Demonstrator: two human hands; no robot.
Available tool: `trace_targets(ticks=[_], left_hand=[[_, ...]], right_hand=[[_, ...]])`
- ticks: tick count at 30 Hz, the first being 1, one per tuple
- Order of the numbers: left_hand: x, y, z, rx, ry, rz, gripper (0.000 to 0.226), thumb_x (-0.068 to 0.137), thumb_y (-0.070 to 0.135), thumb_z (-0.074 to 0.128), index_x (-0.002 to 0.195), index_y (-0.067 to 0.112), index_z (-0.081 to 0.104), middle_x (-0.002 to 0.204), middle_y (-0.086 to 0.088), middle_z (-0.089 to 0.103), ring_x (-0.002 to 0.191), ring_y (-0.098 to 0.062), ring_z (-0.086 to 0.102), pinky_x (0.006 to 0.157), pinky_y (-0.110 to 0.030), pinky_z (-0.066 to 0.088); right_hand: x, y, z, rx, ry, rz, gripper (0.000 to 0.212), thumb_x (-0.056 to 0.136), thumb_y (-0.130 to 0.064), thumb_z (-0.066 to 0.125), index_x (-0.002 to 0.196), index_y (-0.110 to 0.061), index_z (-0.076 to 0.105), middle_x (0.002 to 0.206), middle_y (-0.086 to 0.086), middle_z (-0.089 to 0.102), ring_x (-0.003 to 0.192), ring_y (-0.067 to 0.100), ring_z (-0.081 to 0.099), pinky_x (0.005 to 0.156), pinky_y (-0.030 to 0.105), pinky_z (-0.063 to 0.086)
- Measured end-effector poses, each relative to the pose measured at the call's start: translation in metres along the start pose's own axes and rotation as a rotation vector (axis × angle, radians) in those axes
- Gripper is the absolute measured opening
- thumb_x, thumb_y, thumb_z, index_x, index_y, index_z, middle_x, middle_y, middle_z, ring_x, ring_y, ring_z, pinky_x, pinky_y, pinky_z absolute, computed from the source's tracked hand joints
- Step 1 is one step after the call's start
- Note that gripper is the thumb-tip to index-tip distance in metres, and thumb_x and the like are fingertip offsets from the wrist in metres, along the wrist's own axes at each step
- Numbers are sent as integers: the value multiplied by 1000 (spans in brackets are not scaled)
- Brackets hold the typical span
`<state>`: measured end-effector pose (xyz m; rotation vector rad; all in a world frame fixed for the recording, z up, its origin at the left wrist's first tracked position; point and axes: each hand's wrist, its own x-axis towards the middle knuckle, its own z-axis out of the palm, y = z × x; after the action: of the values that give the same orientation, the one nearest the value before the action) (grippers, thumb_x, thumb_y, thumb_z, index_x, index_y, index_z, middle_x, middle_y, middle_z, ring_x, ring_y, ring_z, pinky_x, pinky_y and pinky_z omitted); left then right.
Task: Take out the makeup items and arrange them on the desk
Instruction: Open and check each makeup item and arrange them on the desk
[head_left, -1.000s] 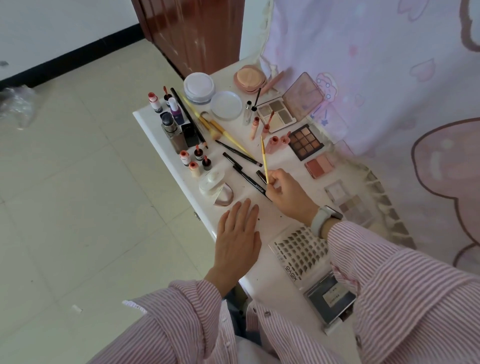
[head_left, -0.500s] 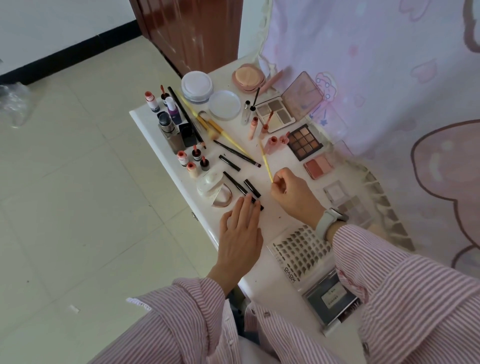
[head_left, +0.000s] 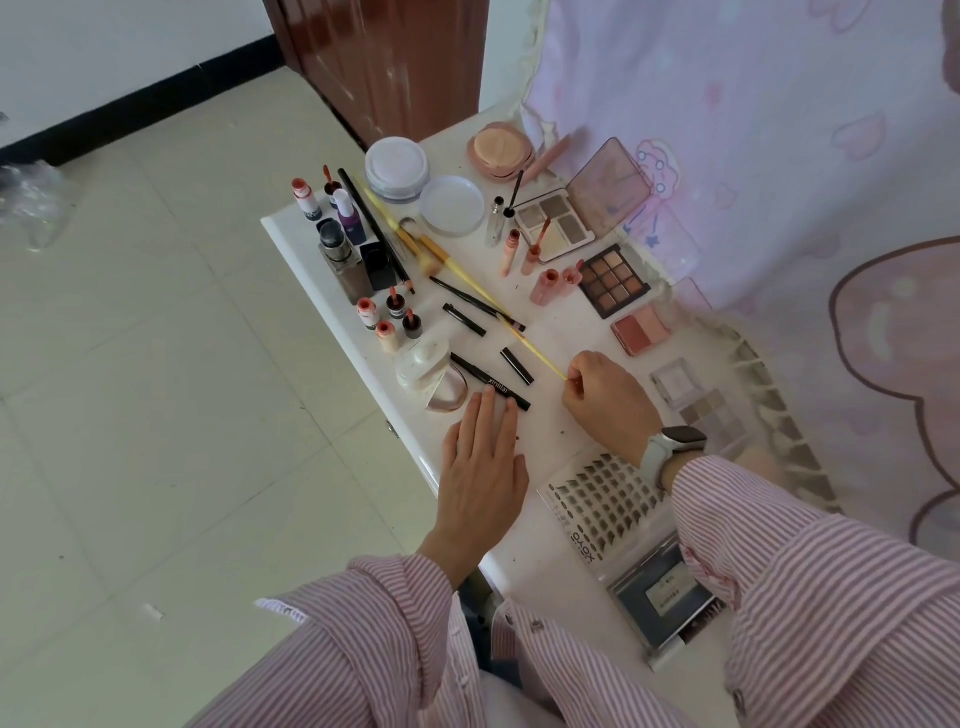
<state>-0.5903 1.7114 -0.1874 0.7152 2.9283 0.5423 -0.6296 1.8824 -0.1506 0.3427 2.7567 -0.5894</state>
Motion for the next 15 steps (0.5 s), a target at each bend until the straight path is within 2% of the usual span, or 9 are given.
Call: trace_targets(ticks=[6,11,15], left_hand=[[1,2,1,8,-7,-18,55,80,20,62,132,10,48,140,-20,42,128,-34,42,96,-44,43],[1,2,1,6,-3,-21,54,81,20,62,132,10,48,140,-20,42,128,-34,42,96,-44,42],[3,3,0,-18,-13,-38,54,80,18,62,132,11,48,141,-19,42,128,-34,42,95,-44,43]], right_hand=[[-12,4,3,-81,-25,-37,14,92,-11,41,95,-2,50,95,12,54,81,24,49,68,35,42],[-10,0,6,-98,-31,-159,13,92,-11,41,92,-3,51,89,10,51,77,18,40,61,27,29],[-3,-10,9,-19,-16,-171,15,93,-13,43,93,-3,54,90,10,53,82,19,45,66,32,38]])
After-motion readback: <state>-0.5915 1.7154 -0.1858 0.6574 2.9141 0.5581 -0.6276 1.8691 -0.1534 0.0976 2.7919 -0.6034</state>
